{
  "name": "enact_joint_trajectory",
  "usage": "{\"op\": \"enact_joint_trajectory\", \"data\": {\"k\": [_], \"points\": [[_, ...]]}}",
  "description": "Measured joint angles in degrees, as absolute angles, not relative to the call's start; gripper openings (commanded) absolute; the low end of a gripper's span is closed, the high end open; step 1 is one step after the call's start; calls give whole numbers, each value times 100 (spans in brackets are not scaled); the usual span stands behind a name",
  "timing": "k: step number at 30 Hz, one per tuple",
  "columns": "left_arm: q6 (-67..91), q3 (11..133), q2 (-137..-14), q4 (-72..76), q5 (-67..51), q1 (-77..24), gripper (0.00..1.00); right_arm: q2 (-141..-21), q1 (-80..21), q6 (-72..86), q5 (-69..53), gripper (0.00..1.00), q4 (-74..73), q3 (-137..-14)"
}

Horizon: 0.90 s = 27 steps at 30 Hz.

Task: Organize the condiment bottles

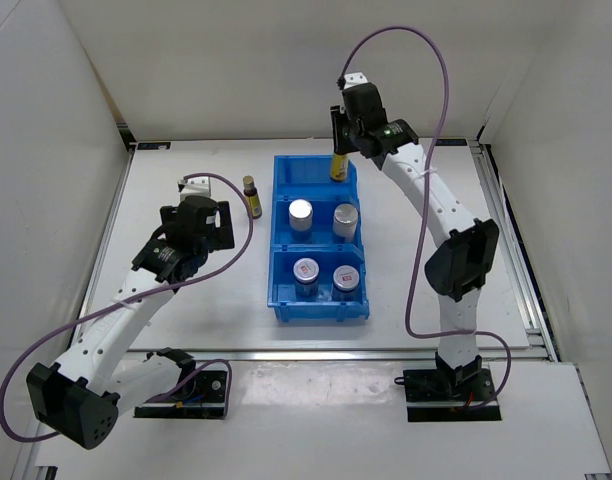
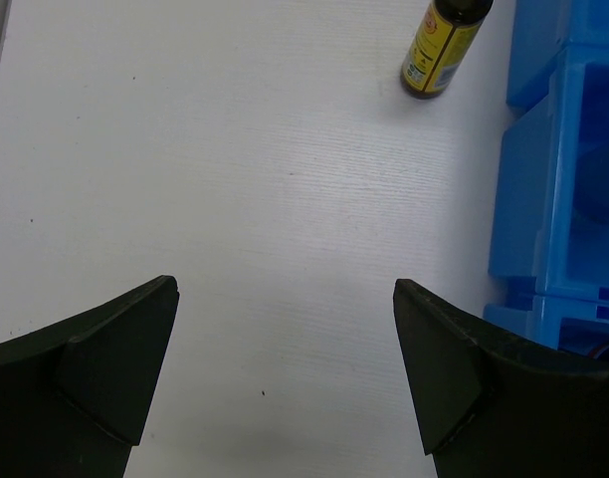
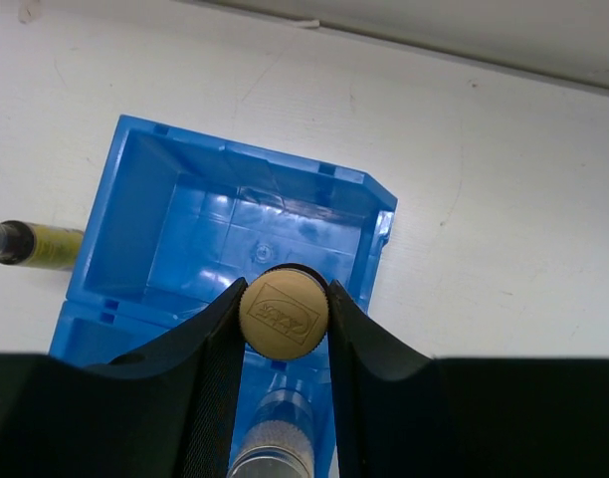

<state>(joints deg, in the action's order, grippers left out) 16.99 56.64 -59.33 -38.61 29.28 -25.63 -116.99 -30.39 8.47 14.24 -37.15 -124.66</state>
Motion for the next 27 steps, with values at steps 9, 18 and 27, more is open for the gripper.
{"op": "enact_joint_trajectory", "data": {"k": [9,18,27], "points": [[1699,5666,-5946,-3859,2906,-2563,100,-11710,-2930,808,1439,0,-3577,-12436],[1699,5675,-5983,-3861,2902,-2563,100,-11861,-2891,827,1372,0,-2980,-11362],[1699,5717,-6045,-3874,2899,-2563,100,-12138,-2893,950,1315,0,-2648,-10879]]}}
